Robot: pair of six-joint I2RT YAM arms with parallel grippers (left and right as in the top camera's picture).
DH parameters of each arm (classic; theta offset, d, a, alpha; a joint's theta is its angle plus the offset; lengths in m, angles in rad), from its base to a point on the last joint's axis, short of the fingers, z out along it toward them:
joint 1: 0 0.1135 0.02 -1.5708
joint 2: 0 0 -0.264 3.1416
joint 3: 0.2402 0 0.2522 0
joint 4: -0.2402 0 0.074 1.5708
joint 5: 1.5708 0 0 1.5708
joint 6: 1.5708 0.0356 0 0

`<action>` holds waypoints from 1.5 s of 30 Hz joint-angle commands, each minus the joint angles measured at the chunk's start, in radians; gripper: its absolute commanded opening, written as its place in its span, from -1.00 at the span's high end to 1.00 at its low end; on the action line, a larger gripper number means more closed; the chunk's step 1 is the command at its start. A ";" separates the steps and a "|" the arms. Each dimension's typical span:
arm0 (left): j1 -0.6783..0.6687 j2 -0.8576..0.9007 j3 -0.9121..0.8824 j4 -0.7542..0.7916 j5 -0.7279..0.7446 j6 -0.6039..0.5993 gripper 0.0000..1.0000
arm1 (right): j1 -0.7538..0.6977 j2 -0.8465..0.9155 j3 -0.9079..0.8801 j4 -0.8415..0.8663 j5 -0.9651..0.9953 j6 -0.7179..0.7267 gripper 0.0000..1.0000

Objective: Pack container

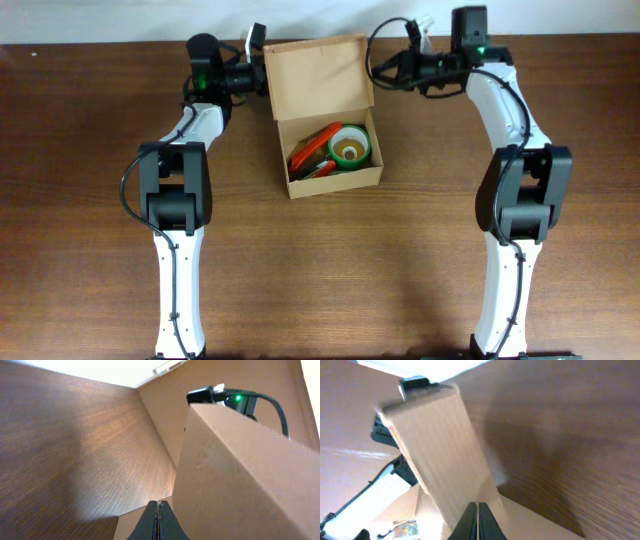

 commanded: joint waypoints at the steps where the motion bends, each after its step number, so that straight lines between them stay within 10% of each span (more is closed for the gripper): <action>1: -0.003 0.008 0.025 0.016 0.029 -0.002 0.96 | -0.001 0.006 0.045 -0.020 -0.026 0.000 0.92; 29: -0.009 -0.107 0.025 0.163 0.095 -0.002 0.96 | -0.001 -0.047 0.051 -0.066 0.012 -0.035 0.93; 45: -0.070 -0.176 0.025 0.208 0.167 -0.009 0.97 | 0.000 -0.047 0.333 -0.392 0.128 -0.189 0.92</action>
